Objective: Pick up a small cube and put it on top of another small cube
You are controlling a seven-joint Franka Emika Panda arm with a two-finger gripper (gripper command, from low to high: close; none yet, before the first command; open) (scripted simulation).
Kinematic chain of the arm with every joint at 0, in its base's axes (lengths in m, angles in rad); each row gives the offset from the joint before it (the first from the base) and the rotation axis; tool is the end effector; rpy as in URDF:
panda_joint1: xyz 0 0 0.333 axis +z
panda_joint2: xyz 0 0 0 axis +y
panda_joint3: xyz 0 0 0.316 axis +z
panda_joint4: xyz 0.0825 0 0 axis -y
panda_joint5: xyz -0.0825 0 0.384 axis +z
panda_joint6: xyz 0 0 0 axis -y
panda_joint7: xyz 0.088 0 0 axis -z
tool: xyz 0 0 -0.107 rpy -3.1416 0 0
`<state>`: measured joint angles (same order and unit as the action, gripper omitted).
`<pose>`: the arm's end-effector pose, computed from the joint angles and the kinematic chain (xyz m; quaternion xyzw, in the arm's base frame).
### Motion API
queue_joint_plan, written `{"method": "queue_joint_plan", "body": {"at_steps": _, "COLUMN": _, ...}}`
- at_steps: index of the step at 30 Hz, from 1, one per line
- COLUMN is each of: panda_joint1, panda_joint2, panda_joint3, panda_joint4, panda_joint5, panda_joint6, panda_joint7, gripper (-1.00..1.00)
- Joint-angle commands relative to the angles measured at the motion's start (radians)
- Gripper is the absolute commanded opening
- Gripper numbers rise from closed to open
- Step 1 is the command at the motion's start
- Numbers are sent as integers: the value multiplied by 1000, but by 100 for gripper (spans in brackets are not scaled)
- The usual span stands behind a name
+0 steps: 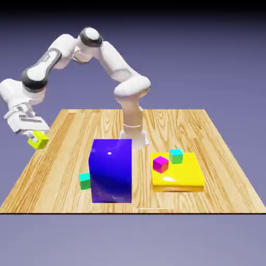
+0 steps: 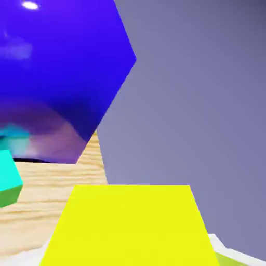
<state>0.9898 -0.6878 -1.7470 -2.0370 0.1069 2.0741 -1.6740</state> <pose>0.3787 -0.4199 0.3625 -0.8441 -0.3804 -0.3337 0.1769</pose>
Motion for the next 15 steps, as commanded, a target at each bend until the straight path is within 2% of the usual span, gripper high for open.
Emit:
{"method": "queue_joint_plan", "body": {"at_steps": 1, "panda_joint1": 3, "panda_joint2": 36, "panda_joint3": 14, "panda_joint4": 8, "panda_joint5": 10, "panda_joint6": -24, "panda_joint7": -27, "gripper": -100}}
{"method": "queue_joint_plan", "body": {"at_steps": 15, "panda_joint1": 44, "panda_joint2": 544, "panda_joint3": 215, "panda_joint4": 122, "panda_joint5": 109, "panda_joint6": -369, "panda_joint7": -380, "gripper": -100}}
